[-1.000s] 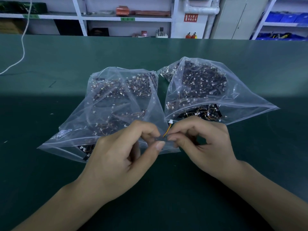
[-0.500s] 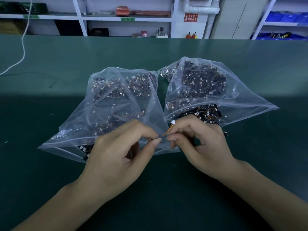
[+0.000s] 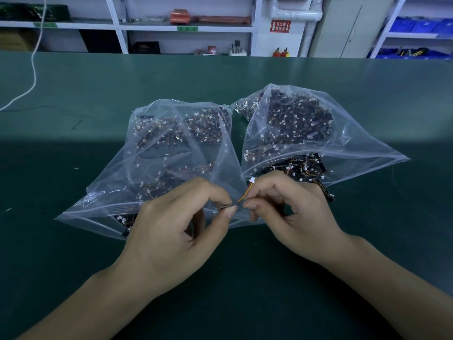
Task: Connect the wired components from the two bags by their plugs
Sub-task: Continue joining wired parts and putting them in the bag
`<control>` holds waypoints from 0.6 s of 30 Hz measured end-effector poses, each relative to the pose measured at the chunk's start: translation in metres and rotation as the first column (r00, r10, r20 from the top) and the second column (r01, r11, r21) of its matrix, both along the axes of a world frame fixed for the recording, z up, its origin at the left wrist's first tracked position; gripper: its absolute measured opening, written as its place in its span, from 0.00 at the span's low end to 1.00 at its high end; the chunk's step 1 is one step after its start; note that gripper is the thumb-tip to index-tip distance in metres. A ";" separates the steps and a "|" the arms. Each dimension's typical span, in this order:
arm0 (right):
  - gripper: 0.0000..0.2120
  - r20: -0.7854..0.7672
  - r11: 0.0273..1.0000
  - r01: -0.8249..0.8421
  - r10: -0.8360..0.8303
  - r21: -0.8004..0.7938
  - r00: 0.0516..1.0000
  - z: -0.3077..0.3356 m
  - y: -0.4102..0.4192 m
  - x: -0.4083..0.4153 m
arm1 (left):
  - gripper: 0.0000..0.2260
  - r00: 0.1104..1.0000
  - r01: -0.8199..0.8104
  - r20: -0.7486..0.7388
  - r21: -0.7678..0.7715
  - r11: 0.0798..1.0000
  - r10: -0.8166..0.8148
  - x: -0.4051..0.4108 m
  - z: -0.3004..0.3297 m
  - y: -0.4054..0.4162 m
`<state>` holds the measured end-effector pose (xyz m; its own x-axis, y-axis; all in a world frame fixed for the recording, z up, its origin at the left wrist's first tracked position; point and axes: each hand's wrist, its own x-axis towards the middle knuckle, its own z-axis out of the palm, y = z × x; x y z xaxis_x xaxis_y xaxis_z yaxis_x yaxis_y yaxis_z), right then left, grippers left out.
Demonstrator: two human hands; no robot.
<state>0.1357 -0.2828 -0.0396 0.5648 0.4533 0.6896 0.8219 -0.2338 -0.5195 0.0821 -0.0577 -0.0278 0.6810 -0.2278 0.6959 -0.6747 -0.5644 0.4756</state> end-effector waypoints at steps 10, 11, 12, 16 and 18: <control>0.02 -0.029 0.999 -0.019 0.018 -0.027 0.999 -0.001 -0.002 0.001 | 0.04 1.000 0.008 -0.011 0.007 1.000 -0.008 0.000 -0.002 0.001; 0.02 -0.030 0.999 -0.020 0.019 -0.036 0.999 -0.001 -0.002 0.001 | 0.04 1.000 0.010 -0.013 0.010 1.000 -0.010 0.000 -0.002 0.001; 0.02 -0.031 0.999 -0.021 0.020 -0.047 0.999 -0.001 -0.002 0.002 | 0.04 1.000 0.009 -0.016 0.017 1.000 -0.009 0.000 -0.002 0.001; 0.02 -0.007 0.997 -0.003 0.003 -0.076 1.000 0.000 -0.006 0.006 | 0.07 0.999 -0.010 -0.031 0.057 0.998 0.011 -0.001 0.000 0.000; 0.02 0.015 0.995 0.055 -0.054 -0.085 0.998 0.001 -0.011 0.012 | 0.10 0.999 0.003 -0.051 0.038 0.999 -0.001 -0.001 0.000 0.000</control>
